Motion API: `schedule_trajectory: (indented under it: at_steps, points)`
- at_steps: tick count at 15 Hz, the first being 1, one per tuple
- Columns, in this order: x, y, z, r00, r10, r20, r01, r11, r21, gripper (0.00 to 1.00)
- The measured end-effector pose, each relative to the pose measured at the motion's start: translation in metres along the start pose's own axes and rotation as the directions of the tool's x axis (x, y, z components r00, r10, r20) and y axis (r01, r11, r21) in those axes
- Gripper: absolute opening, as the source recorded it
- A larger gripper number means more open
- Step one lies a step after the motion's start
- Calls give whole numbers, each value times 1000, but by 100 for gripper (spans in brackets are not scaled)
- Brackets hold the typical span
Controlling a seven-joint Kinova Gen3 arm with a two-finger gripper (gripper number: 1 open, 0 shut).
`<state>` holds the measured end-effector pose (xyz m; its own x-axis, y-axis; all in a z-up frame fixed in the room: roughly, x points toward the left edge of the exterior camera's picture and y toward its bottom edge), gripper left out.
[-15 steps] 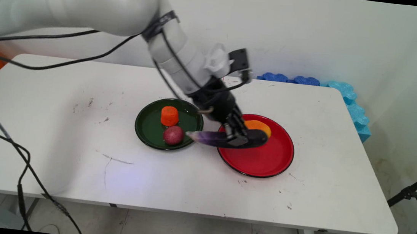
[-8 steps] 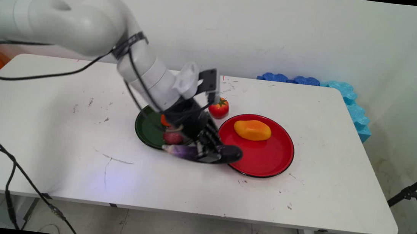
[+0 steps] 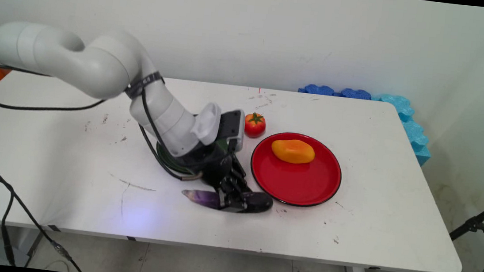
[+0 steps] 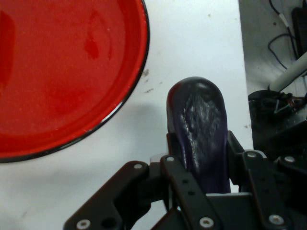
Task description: Place the picked object on the table
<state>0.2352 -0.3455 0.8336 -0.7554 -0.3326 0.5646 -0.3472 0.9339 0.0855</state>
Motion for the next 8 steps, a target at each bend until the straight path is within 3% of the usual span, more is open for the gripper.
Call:
schedule_trajectory:
  at_steps: [8]
  points:
    - [-15,0,26,1000,16,1,-16,1000,-23,0]
